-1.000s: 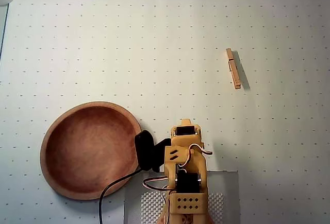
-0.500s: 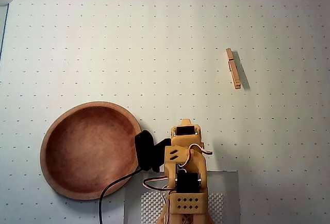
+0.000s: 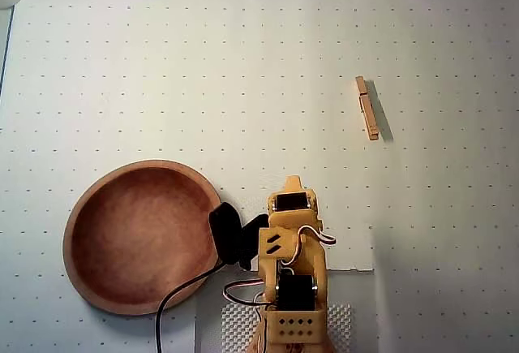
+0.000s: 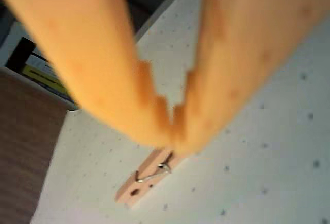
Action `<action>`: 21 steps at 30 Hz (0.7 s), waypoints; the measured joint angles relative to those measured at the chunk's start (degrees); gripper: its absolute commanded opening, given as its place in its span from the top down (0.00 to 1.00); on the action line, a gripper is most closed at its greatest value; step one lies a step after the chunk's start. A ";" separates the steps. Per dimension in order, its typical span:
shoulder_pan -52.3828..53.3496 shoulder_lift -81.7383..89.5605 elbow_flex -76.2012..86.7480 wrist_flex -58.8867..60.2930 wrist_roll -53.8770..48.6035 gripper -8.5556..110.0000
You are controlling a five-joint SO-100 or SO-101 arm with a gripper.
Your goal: Grasp a clothespin and put it in the bowl.
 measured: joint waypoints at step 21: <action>0.00 -23.47 -38.06 17.67 -23.29 0.96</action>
